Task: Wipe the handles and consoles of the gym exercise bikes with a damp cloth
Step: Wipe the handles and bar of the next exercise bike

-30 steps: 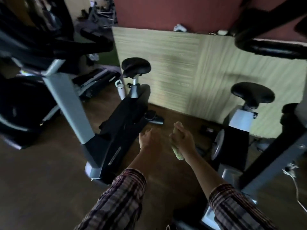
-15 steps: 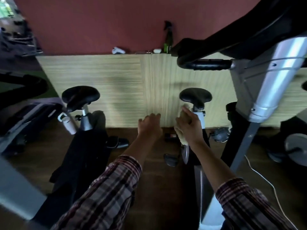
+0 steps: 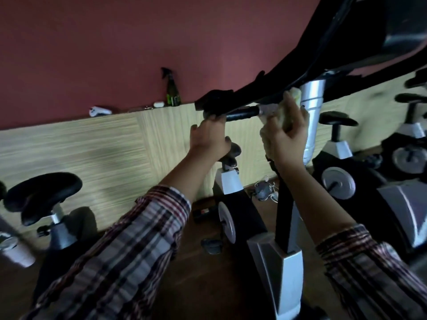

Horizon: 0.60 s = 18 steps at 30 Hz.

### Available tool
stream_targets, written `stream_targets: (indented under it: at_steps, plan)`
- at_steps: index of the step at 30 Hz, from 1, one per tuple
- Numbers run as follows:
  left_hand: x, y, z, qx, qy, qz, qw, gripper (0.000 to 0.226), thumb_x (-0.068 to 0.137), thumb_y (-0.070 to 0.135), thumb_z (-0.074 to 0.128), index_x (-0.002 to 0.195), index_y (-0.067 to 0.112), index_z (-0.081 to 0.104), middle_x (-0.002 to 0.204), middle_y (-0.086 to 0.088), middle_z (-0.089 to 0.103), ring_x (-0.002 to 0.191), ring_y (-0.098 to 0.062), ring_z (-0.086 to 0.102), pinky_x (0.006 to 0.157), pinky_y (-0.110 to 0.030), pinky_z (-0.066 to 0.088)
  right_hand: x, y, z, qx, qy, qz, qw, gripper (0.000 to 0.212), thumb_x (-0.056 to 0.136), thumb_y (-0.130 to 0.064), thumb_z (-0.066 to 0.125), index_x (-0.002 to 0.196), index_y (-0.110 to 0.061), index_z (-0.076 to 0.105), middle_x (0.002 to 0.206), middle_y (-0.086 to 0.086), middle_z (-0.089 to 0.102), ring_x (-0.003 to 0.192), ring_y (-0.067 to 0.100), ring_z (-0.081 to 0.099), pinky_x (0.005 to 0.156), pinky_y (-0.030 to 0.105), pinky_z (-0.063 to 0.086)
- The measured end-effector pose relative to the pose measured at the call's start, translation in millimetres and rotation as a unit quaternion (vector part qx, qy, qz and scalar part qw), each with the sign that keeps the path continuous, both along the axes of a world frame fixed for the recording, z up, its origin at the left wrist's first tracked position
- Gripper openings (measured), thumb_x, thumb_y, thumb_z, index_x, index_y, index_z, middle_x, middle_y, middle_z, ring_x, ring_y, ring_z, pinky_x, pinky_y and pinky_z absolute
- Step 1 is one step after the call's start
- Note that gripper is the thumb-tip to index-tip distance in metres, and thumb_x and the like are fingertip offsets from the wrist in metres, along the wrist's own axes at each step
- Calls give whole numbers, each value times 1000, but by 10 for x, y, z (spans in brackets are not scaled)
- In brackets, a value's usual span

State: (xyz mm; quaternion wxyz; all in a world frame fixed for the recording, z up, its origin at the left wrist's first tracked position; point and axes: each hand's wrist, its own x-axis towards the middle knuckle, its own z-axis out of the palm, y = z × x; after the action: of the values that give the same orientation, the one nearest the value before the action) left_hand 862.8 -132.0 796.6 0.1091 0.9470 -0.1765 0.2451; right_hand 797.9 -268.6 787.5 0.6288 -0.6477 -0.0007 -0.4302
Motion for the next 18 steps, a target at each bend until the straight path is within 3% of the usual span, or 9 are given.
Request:
stream_targets:
  at_steps: [3, 6, 11, 15, 18]
  plan:
    - [-47, -110, 214, -23, -46, -30, 998, 55, 86, 26, 61, 136, 13, 41, 129, -7, 53, 114, -29, 55, 87, -38, 44, -74, -66, 212, -10, -40, -51, 998, 50, 91, -9, 57, 140, -16, 49, 128, 12, 40, 101, -5, 51, 80, 4, 44]
    - [-111, -200, 387, -38, -101, -63, 992, 53, 85, 25, 62, 132, 10, 44, 125, -8, 55, 112, -29, 56, 85, -38, 46, -129, -97, 418, -11, -74, -78, 994, 50, 92, -8, 56, 141, -12, 47, 132, 16, 40, 97, -15, 49, 81, 1, 40]
    - [-171, -349, 584, -66, -143, -134, 978, 58, 85, 26, 62, 136, 10, 42, 124, -8, 57, 107, -30, 61, 83, -39, 46, -112, -141, 724, -21, -106, -105, 989, 52, 92, -13, 56, 143, -14, 44, 138, 14, 38, 114, 2, 48, 92, 7, 42]
    - [-151, -417, 669, -88, -167, -174, 967, 45, 85, 24, 60, 127, 11, 51, 118, -6, 61, 99, -31, 63, 85, -38, 48, -50, -217, 953, -27, -154, -143, 977, 56, 89, -21, 54, 143, -15, 44, 139, 16, 38, 127, 21, 46, 107, 33, 41]
    - [-118, -452, 684, -99, -175, -210, 957, 36, 86, 24, 59, 119, 11, 56, 108, -7, 64, 91, -32, 64, 80, -38, 50, 22, -293, 1208, -48, -174, -162, 970, 56, 91, -21, 51, 145, -13, 40, 142, 18, 36, 128, 22, 45, 108, 36, 40]
